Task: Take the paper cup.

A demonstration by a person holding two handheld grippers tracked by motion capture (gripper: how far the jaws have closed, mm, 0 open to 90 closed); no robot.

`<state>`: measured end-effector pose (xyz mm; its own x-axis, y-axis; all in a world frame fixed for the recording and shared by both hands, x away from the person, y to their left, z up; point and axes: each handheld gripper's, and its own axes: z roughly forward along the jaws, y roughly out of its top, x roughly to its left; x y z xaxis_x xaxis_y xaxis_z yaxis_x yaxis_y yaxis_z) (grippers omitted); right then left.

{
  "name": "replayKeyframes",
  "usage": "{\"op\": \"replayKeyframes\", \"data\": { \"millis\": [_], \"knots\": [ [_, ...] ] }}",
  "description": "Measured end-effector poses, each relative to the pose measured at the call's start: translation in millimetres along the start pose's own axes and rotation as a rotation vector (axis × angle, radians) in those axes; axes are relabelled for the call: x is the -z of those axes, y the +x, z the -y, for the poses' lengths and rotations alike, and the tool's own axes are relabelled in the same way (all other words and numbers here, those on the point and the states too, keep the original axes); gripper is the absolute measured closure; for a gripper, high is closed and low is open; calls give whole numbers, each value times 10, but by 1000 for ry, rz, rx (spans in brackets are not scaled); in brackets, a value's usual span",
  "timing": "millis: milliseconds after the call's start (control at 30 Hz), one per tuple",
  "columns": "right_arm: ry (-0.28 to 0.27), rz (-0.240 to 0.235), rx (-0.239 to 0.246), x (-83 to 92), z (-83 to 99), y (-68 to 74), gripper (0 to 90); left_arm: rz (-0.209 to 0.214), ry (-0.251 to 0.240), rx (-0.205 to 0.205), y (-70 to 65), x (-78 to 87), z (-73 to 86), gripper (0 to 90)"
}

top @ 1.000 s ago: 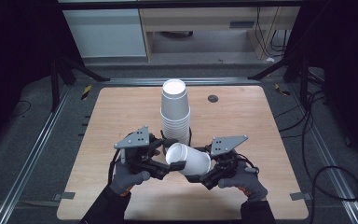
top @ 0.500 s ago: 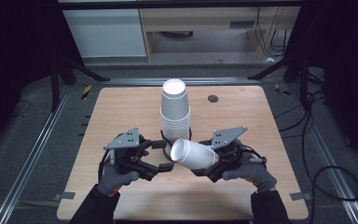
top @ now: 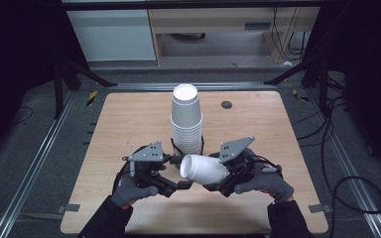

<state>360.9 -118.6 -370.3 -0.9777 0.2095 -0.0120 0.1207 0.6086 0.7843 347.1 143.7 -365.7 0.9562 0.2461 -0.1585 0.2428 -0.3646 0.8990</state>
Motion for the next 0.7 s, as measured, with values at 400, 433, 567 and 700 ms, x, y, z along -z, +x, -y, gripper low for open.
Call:
{"op": "replayKeyframes", "data": {
  "millis": [400, 433, 567, 700],
  "knots": [
    [44, -15, 29, -106, -72, 43, 97, 12, 35, 20, 23, -77, -6, 207],
    [48, -14, 31, -118, -75, 44, 97, 11, 36, 21, 24, -79, -5, 209],
    [57, -18, 31, -144, -80, 43, 96, 13, 46, 24, 31, -75, 0, 215],
    [60, -23, 31, -160, -84, 43, 92, 11, 49, 23, 26, -65, 3, 226]
  ]
}}
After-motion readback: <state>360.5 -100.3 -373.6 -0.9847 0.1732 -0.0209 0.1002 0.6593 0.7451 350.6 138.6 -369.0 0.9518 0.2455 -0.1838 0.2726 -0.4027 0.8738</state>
